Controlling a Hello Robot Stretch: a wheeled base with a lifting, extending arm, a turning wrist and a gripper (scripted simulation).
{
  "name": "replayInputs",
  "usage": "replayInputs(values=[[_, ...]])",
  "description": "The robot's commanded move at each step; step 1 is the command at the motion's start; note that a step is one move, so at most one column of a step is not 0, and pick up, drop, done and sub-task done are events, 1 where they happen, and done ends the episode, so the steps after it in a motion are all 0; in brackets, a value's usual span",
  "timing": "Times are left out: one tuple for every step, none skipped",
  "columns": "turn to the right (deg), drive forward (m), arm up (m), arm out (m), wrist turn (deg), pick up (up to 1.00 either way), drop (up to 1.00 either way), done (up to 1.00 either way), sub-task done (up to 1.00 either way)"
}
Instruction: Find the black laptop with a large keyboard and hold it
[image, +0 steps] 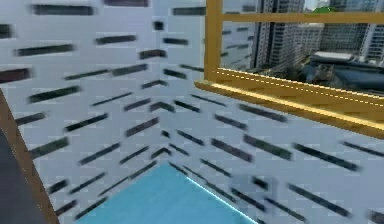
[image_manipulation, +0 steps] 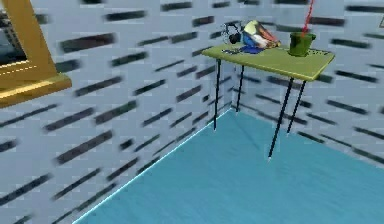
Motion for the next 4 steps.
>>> replayInputs(values=[[-45.0,0.00,0.00,0.00,0.0,0.00,0.00,0.00,0.00],[-12.0,0.00,0.00,0.00,0.0,0.00,0.00,0.00,0.00],[0.0,0.70,0.00,0.00,0.0,0.00,0.00,0.00,0.00],[-6.0,0.00,0.00,0.00,0.0,0.00,0.00,0.00,0.00]])
